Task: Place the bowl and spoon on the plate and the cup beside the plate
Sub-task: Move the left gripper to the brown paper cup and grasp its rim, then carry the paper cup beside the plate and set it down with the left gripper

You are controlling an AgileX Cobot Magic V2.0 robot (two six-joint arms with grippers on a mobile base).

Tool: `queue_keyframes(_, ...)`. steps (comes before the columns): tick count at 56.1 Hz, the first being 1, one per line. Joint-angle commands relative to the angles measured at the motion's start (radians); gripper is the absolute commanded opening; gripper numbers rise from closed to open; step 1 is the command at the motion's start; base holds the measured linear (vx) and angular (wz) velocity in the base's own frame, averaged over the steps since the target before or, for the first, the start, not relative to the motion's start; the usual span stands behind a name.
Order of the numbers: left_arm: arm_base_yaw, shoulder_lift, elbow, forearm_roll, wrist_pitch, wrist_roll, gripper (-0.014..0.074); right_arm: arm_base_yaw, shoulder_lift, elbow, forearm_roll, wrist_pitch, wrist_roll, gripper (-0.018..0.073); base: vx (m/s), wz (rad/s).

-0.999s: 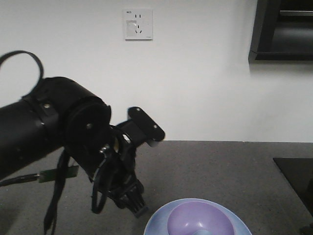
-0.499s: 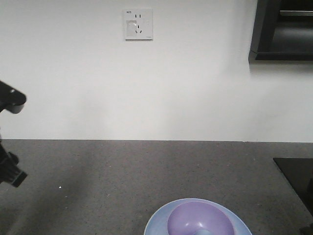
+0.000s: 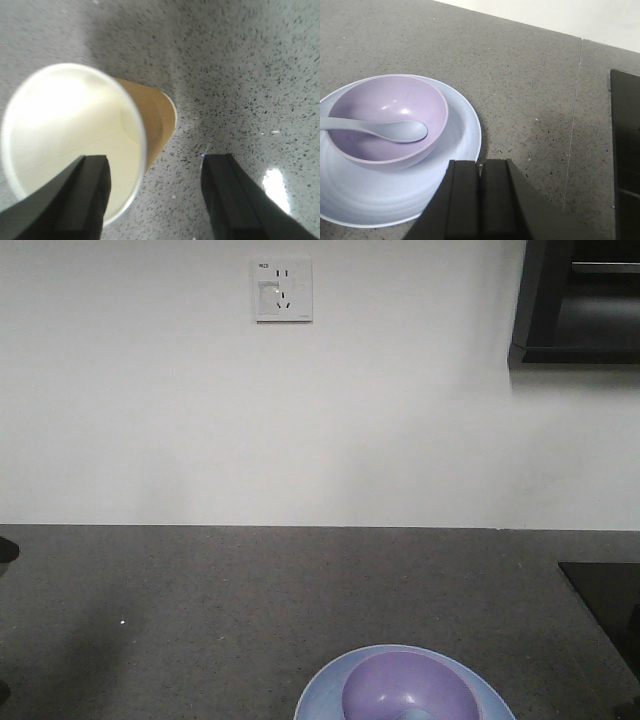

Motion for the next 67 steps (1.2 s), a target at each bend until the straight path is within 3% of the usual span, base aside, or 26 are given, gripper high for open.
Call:
queue_keyframes(1, 0.007, -0.007, -0.005, 0.007, -0.067, -0.004, 0.0503, -0.002, -0.004, -0.03, -0.002, -0.071, -0.006, -0.0008, 0.0, 0.0)
queue_keyframes(9, 0.007, 0.016, -0.002, 0.009, -0.085, -0.003, 0.0343, -0.002, -0.004, -0.03, -0.002, -0.071, -0.006, -0.0008, 0.0, 0.0)
queue_keyframes(17, 0.007, 0.019, -0.004, 0.009, -0.112, 0.006, -0.0005, -0.002, -0.004, -0.03, -0.002, -0.071, -0.006, -0.0008, 0.0, 0.0)
queue_keyframes(23, 0.001, 0.018, -0.026, 0.007, -0.1, 0.044, -0.0008, -0.002, -0.004, -0.03, -0.003, -0.072, -0.013, -0.0008, 0.0, 0.0)
queue_keyframes(30, -0.052, -0.005, -0.092, 0.004, -0.062, 0.105, -0.0005, -0.002, -0.004, -0.03, -0.005, -0.072, -0.013, -0.0008, 0.0, 0.0)
queue_keyframes(36, -0.128, -0.017, -0.172, -0.02, -0.055, 0.14, -0.0003, -0.002, -0.004, -0.03, -0.005, -0.073, -0.013, -0.0008, 0.0, 0.0)
queue_keyframes(44, -0.284, 0.0, -0.265, -0.07, -0.069, 0.148, 0.0, -0.002, -0.004, -0.03, -0.005, -0.073, -0.013, -0.0008, 0.0, 0.0)
queue_keyframes(54, -0.454, 0.07, -0.313, -0.074, -0.073, 0.147, 0.0, -0.002, -0.004, -0.03, -0.005, -0.073, -0.013, -0.0008, 0.0, 0.0)
queue_keyframes(67, -0.544, 0.172, -0.36, -0.138, -0.084, 0.147, 0.0, -0.002, -0.004, -0.03, -0.005, -0.072, -0.014, -0.0008, 0.0, 0.0)
